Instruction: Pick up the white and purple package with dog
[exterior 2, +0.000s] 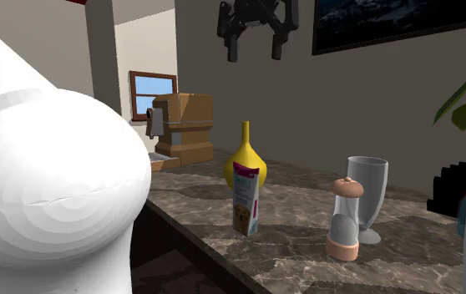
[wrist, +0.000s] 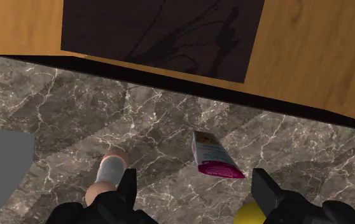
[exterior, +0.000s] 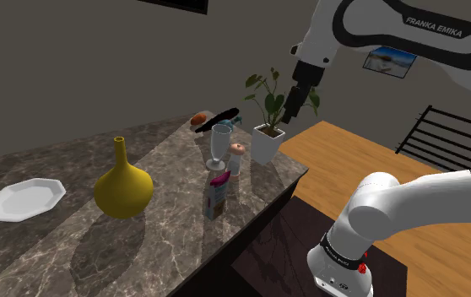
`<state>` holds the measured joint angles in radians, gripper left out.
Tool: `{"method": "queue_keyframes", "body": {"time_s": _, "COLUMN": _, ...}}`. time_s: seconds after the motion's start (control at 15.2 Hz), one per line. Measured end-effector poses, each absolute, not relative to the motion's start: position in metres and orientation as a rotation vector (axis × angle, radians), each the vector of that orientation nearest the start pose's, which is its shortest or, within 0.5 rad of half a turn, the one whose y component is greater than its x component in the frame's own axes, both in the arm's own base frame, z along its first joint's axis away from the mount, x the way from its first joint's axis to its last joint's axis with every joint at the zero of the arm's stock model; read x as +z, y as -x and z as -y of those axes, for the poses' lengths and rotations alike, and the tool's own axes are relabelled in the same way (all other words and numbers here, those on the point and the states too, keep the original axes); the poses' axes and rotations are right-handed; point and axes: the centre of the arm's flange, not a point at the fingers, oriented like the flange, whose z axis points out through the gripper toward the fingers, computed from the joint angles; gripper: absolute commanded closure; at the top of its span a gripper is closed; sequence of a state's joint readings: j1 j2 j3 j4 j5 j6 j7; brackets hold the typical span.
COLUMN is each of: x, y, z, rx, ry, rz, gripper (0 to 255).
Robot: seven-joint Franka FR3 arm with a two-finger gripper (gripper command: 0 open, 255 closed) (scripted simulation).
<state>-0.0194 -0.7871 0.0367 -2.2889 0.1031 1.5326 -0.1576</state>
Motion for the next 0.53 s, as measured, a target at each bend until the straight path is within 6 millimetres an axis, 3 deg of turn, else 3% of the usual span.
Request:
{"method": "queue_keyframes", "body": {"time_s": 0.2, "x": 0.605, "y": -0.313, "z": -0.022, "rx": -0.050, "ry": 3.049, "rz": 0.368, "gripper": 0}}
{"method": "queue_keyframes", "body": {"time_s": 0.53, "x": 0.559, "y": -0.352, "z": -0.043, "rx": -0.037, "ry": 2.983, "rz": 0.800, "gripper": 0}}
